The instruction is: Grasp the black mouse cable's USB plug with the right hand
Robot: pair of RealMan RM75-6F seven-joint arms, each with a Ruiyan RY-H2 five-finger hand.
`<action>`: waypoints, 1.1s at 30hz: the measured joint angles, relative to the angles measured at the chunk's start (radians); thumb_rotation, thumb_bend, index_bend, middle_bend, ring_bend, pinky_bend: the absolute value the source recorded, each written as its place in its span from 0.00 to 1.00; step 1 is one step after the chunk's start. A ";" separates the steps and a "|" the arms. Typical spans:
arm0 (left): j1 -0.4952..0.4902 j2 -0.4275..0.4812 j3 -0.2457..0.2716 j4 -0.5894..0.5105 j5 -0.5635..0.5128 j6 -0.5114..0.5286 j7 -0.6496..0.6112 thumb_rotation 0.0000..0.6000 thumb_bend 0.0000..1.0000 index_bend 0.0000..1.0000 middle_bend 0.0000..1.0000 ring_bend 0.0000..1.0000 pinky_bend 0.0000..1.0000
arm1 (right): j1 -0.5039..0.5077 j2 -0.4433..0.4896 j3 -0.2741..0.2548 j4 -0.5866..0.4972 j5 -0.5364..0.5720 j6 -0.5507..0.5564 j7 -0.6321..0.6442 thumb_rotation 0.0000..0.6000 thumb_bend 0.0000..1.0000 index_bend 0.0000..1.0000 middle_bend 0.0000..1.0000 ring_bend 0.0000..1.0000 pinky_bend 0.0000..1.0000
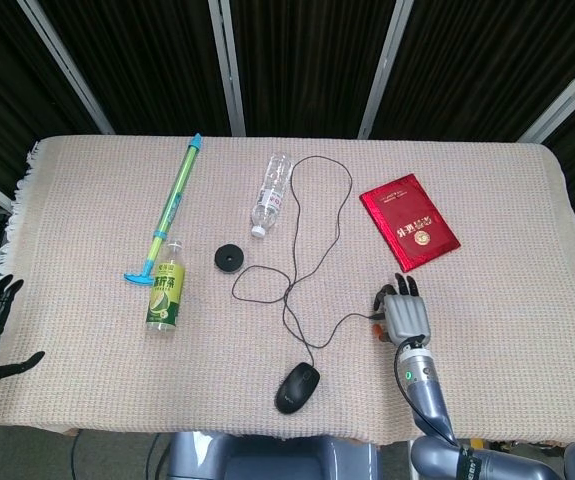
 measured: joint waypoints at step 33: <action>0.000 0.002 -0.002 -0.006 -0.009 -0.005 -0.015 1.00 0.06 0.01 0.00 0.00 0.00 | 0.071 -0.005 0.018 -0.110 0.027 0.148 -0.336 1.00 0.43 0.60 0.31 0.04 0.00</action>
